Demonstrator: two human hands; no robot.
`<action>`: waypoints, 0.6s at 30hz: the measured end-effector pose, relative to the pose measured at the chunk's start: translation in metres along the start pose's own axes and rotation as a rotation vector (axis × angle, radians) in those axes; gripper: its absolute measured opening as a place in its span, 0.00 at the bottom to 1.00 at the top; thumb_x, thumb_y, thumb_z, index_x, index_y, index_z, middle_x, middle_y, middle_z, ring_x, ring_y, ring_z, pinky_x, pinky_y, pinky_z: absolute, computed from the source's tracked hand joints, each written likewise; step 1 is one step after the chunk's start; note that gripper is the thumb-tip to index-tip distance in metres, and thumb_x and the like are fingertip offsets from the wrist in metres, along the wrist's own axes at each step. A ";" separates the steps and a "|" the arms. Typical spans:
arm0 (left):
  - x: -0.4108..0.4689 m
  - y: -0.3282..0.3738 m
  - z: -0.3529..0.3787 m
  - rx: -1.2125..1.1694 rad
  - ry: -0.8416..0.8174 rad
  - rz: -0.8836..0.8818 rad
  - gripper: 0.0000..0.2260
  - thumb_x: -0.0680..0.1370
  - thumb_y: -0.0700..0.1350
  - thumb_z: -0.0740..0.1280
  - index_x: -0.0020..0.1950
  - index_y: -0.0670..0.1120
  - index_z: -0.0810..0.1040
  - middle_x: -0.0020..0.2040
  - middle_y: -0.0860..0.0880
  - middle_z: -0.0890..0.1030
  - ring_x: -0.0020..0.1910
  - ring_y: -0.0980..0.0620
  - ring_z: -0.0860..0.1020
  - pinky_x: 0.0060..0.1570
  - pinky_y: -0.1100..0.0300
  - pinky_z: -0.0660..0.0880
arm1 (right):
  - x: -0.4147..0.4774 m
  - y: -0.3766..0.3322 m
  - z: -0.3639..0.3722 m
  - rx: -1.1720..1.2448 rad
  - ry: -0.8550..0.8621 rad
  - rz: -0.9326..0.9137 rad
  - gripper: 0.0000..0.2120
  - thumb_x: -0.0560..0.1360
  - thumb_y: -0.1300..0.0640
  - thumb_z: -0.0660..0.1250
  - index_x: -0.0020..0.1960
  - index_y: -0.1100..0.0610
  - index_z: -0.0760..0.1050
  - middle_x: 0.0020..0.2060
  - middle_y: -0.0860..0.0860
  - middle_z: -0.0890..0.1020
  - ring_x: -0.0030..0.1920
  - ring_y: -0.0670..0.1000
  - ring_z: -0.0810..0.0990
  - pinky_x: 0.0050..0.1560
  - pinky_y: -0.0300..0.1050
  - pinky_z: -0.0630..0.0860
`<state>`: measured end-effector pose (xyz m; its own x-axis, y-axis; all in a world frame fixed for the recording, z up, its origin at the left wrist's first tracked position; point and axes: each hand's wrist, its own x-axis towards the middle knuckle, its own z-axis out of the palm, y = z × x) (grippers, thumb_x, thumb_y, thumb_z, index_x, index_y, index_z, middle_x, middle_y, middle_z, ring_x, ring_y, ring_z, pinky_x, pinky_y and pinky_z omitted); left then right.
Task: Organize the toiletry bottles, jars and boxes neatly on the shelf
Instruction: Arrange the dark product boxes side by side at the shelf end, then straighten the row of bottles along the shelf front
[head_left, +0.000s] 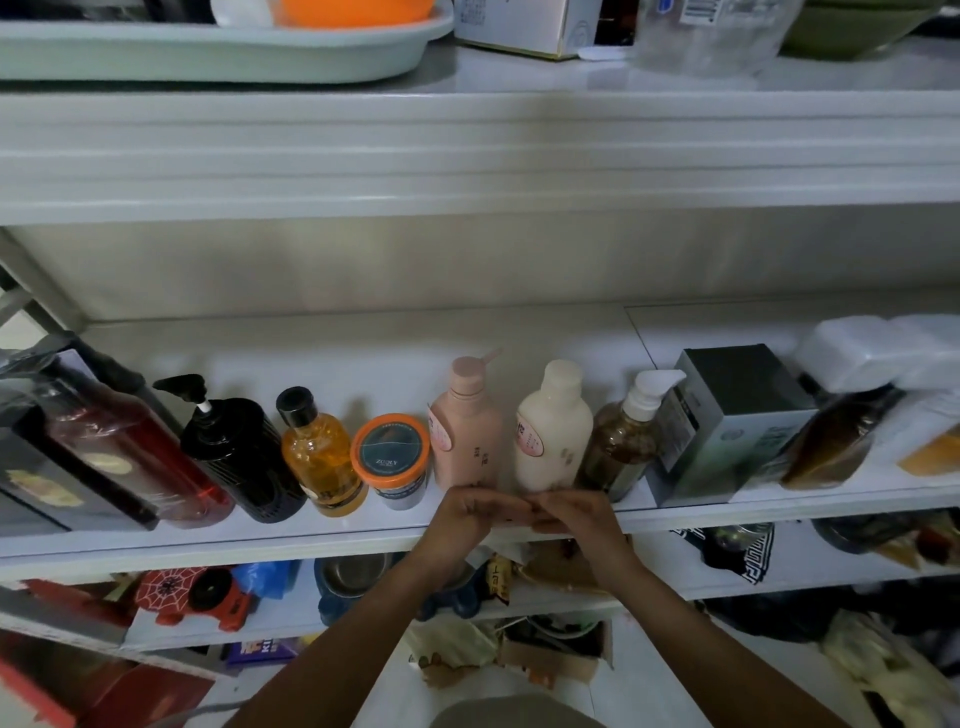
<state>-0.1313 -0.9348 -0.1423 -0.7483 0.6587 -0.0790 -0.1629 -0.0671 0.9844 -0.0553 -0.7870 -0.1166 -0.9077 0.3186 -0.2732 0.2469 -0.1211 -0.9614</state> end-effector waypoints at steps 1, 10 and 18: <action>0.001 0.000 0.001 0.018 -0.001 -0.003 0.17 0.72 0.22 0.59 0.51 0.34 0.82 0.47 0.41 0.84 0.51 0.43 0.82 0.54 0.55 0.77 | 0.001 0.001 -0.001 0.001 0.008 0.005 0.10 0.75 0.65 0.63 0.45 0.59 0.83 0.44 0.60 0.85 0.47 0.57 0.83 0.52 0.50 0.79; 0.004 -0.003 0.002 0.050 0.005 -0.026 0.22 0.72 0.21 0.56 0.51 0.41 0.83 0.49 0.47 0.85 0.53 0.48 0.82 0.55 0.60 0.77 | 0.012 0.009 -0.006 0.049 0.035 0.087 0.09 0.76 0.64 0.63 0.51 0.65 0.81 0.46 0.62 0.84 0.48 0.61 0.83 0.50 0.56 0.80; 0.004 -0.005 0.003 0.084 -0.028 0.014 0.30 0.71 0.19 0.56 0.48 0.50 0.85 0.48 0.52 0.85 0.53 0.51 0.82 0.58 0.57 0.76 | 0.009 0.010 -0.006 0.083 0.034 0.070 0.08 0.76 0.64 0.63 0.49 0.64 0.81 0.43 0.58 0.84 0.45 0.57 0.83 0.49 0.51 0.81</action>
<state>-0.1316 -0.9295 -0.1470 -0.7320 0.6785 -0.0614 -0.0970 -0.0146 0.9952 -0.0594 -0.7797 -0.1285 -0.8768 0.3381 -0.3419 0.2790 -0.2213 -0.9344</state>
